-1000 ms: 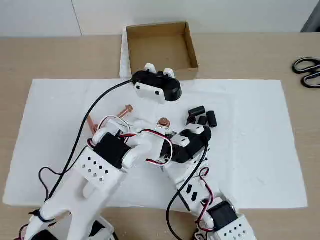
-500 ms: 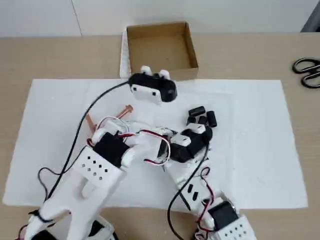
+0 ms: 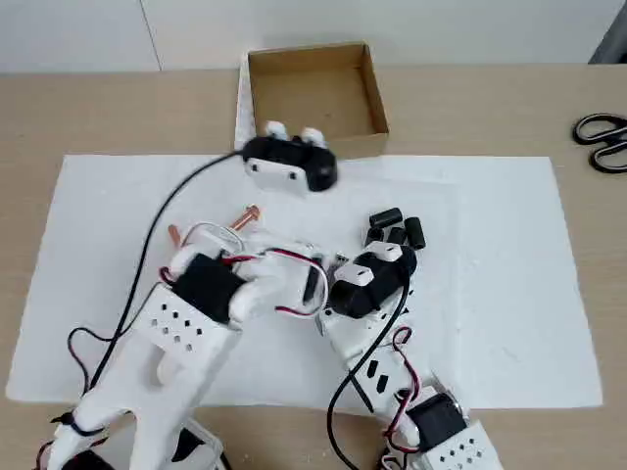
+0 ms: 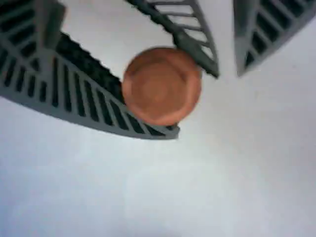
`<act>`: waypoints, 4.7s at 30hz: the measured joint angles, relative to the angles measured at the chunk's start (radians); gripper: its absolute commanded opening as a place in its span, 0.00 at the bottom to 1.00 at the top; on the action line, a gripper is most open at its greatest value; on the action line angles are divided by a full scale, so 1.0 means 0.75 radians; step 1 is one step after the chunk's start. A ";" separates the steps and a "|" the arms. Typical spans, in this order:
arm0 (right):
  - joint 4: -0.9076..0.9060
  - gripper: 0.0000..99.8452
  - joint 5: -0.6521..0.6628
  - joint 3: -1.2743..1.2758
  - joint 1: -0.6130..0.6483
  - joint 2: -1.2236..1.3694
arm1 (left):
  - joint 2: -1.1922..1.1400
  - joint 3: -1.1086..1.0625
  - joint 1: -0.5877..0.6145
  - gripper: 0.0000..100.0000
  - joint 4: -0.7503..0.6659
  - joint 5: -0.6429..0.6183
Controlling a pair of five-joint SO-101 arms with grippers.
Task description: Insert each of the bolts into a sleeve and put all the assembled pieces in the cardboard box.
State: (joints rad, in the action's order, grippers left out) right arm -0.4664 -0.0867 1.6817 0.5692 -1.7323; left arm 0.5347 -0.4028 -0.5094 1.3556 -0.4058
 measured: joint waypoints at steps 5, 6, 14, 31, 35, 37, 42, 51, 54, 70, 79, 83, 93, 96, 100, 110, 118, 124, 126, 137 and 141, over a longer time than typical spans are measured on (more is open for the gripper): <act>0.000 0.00 0.000 0.000 0.000 0.000 | 0.000 0.004 0.076 0.29 0.000 -0.008; 0.000 0.00 0.000 0.000 0.000 0.000 | 0.000 0.004 0.088 0.29 0.000 -0.006; 0.000 0.00 0.000 0.000 -0.129 0.000 | 0.000 0.057 0.295 0.29 0.155 0.041; 0.037 0.00 0.200 -0.689 -0.509 0.583 | 0.000 0.129 0.730 0.29 0.503 0.061; 0.317 0.00 0.213 -1.007 -0.505 1.056 | 0.000 0.129 0.730 0.29 0.503 0.059; 0.460 0.00 0.217 -1.176 -0.505 1.322 | 0.000 0.129 0.730 0.29 0.503 0.057; 0.739 0.00 0.217 -1.641 -0.507 2.007 | 0.000 0.129 0.730 0.29 0.503 0.057; 0.806 0.00 0.217 -2.504 -0.493 3.038 | 0.000 0.129 0.739 0.29 0.503 0.059; 0.806 0.01 0.217 -2.717 -0.454 3.267 | 0.000 0.129 0.739 0.29 0.503 0.057; 0.784 0.16 0.217 -2.977 -0.354 3.635 | 0.000 0.129 0.739 0.29 0.503 0.057; 0.726 0.16 0.217 -3.124 -0.352 3.633 | 0.000 0.129 0.739 0.29 0.503 0.057; 0.579 0.16 0.217 -3.288 -0.352 3.633 | 0.000 0.129 0.739 0.29 0.503 0.057; -0.180 0.16 0.217 -4.085 -0.397 3.633 | 0.000 0.129 0.739 0.29 0.503 0.057; -0.462 0.16 0.217 -4.358 -0.397 3.627 | 0.000 0.129 0.739 0.29 0.503 0.057; -0.788 0.16 0.217 -4.421 -0.417 3.552 | 0.000 0.129 0.739 0.29 0.503 0.057; -1.561 0.16 0.217 -4.446 -0.426 3.048 | 0.000 0.129 0.739 0.29 0.503 0.057; -1.626 0.16 0.217 -4.452 -0.497 2.860 | 0.000 0.129 0.739 0.29 0.503 0.057; -1.628 0.16 0.217 -4.218 -0.511 2.743 | 0.000 0.129 0.739 0.29 0.503 0.057; -1.628 0.16 0.217 -4.059 -0.513 2.666 | 0.000 0.129 0.739 0.29 0.503 0.057; -1.626 0.16 0.217 -3.007 -0.544 2.261 | 0.000 0.129 0.739 0.29 0.503 0.057; -1.561 0.16 0.217 -2.655 -0.575 2.246 | 0.000 0.129 0.739 0.29 0.503 0.057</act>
State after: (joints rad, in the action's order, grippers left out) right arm -1.6372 0.0760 -0.3099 0.1381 -0.0476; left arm 0.5347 -0.3061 0.0445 1.7331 -0.3629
